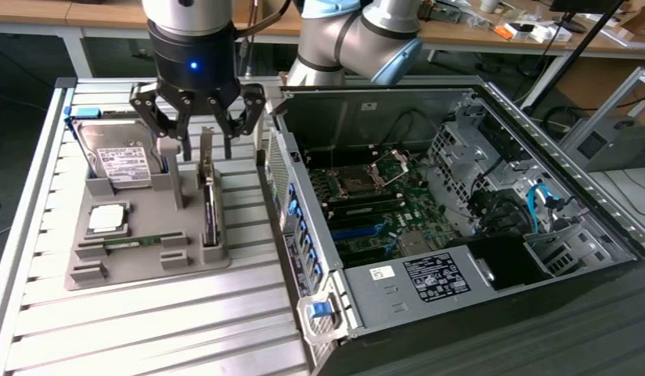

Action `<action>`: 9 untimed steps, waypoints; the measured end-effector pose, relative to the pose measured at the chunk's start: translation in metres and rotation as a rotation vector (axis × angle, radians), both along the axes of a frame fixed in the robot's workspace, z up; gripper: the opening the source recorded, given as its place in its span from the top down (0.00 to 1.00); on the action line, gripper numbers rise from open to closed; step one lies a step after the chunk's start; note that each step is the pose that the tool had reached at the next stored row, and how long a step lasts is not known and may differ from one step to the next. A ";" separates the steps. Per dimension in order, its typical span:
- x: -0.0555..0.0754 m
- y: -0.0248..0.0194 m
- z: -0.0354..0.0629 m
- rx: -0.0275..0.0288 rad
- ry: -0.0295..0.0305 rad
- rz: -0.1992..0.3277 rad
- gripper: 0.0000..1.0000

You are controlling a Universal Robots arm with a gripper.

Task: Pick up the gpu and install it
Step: 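Pick up the gpu and move the gpu toward the slot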

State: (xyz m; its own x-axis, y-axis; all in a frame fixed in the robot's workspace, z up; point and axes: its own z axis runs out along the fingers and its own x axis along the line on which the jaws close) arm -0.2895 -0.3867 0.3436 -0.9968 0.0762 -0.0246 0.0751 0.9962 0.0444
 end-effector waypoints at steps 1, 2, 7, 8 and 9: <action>0.000 0.0000 -0.0005 0.0000 0.0000 0.000 0.46; -0.001 0.0000 -0.0011 0.0000 0.0000 0.000 0.46; -0.002 0.0000 -0.0035 0.0000 -0.0001 0.000 0.46; -0.002 0.0000 -0.0039 0.0000 0.0000 0.000 0.46; -0.002 0.0000 -0.0045 0.0000 0.0000 0.000 0.46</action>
